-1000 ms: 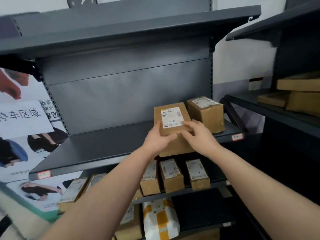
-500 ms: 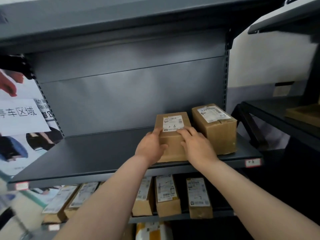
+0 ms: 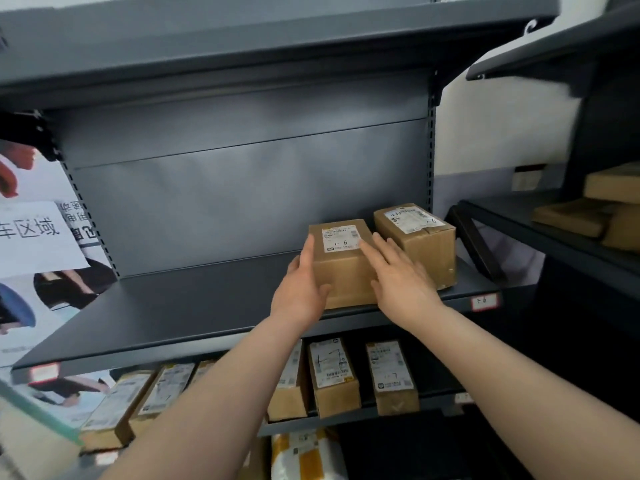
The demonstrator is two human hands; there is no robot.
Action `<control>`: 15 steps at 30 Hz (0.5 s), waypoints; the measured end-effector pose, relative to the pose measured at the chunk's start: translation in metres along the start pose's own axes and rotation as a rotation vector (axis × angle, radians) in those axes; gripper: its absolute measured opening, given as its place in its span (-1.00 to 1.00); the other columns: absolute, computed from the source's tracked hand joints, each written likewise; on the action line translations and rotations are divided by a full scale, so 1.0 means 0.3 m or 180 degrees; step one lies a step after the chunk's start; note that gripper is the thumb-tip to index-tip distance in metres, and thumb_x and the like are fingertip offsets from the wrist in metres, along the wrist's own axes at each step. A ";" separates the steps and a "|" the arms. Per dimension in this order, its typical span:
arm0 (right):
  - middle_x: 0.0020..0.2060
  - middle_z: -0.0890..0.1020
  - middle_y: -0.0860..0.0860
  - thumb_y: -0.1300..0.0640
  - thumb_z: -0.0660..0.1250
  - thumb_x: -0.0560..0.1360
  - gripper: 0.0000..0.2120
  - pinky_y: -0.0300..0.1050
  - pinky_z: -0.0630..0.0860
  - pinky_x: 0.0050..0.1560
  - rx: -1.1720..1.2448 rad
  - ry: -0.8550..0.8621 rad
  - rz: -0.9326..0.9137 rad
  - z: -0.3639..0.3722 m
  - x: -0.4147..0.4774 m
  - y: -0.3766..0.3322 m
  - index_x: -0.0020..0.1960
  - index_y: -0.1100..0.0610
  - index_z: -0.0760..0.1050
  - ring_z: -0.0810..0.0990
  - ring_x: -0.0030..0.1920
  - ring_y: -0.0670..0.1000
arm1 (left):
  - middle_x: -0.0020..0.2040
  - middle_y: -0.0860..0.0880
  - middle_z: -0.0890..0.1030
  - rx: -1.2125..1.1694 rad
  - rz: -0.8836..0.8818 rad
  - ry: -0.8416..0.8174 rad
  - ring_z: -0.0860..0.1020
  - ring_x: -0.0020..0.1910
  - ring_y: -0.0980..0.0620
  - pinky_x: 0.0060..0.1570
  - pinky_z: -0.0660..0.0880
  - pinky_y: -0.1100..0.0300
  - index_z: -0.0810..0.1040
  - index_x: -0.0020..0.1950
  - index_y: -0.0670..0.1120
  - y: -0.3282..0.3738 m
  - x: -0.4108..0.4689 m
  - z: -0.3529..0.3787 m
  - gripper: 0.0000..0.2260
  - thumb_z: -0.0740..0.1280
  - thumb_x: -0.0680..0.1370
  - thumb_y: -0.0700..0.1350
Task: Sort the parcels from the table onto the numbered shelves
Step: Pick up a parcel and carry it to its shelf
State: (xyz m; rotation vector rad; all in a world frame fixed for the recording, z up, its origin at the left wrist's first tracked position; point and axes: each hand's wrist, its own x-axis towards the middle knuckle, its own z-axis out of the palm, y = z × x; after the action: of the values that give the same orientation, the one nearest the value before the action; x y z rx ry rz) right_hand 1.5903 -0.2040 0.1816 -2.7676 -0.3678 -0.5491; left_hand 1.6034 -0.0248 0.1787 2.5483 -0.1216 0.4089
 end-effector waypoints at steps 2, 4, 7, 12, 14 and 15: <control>0.57 -0.01 0.00 0.17 0.20 0.59 -0.40 0.09 0.07 0.48 -0.0235 0.0095 -0.0009 -0.006 -0.070 -0.013 0.56 -0.02 0.05 -0.05 0.56 0.05 | 0.48 -0.08 0.28 0.0095 0.0071 0.0007 0.44 0.31 -0.12 0.15 0.48 -0.05 -0.17 0.58 0.12 -0.015 -0.025 -0.017 -0.19 0.35 0.56 -0.04; 0.56 0.06 0.03 0.14 0.21 0.59 -0.45 0.06 0.08 0.48 -0.0488 0.0120 0.0103 0.002 -0.150 -0.034 0.53 0.03 0.14 -0.01 0.56 0.07 | 0.48 -0.11 0.28 0.0199 0.0291 0.0003 0.36 0.34 -0.16 0.20 0.46 -0.08 -0.04 0.58 -0.02 -0.030 -0.057 -0.031 -0.27 0.35 0.56 -0.04; 0.54 0.12 0.04 0.12 0.18 0.61 -0.50 0.08 0.07 0.48 -0.0584 -0.0097 0.0524 0.019 -0.290 -0.083 0.52 0.04 0.18 -0.02 0.55 0.09 | 0.42 -0.14 0.34 0.0265 0.0622 -0.0022 0.33 0.32 -0.16 0.17 0.47 -0.04 0.19 0.49 -0.16 -0.042 -0.128 -0.044 -0.45 0.32 0.56 -0.08; 0.54 0.13 0.01 0.08 0.14 0.63 -0.51 0.05 0.04 0.50 -0.0701 -0.0462 0.1256 0.032 -0.570 -0.194 0.53 0.02 0.15 -0.07 0.56 0.05 | 0.33 -0.08 0.44 0.0418 0.1156 -0.0532 0.35 0.32 -0.10 0.19 0.46 -0.04 0.39 0.36 -0.07 -0.055 -0.288 -0.020 -0.65 0.28 0.59 -0.04; 0.54 0.14 0.00 0.05 0.13 0.63 -0.52 0.05 0.02 0.50 -0.0735 -0.0528 0.1514 0.024 -0.695 -0.241 0.53 0.01 0.16 -0.07 0.56 0.04 | 0.34 -0.03 0.44 0.0443 0.1510 -0.0852 0.34 0.34 -0.07 0.22 0.44 -0.04 0.45 0.34 0.00 -0.050 -0.369 0.015 -0.69 0.27 0.60 -0.04; 0.54 0.14 0.00 0.05 0.14 0.63 -0.52 0.05 0.01 0.50 -0.0754 -0.0587 0.1643 0.015 -0.763 -0.262 0.53 0.01 0.16 -0.08 0.56 0.04 | 0.33 -0.03 0.44 0.0493 0.1677 -0.1014 0.36 0.33 -0.08 0.21 0.44 -0.05 0.48 0.32 0.02 -0.043 -0.416 0.036 -0.71 0.27 0.60 -0.04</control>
State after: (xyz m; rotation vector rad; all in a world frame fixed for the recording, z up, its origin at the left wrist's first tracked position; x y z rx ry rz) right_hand 1.3634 -0.1733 0.1034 -2.9759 0.3962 -0.2184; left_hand 1.4900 -0.0194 0.1245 2.6936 -0.9232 0.2042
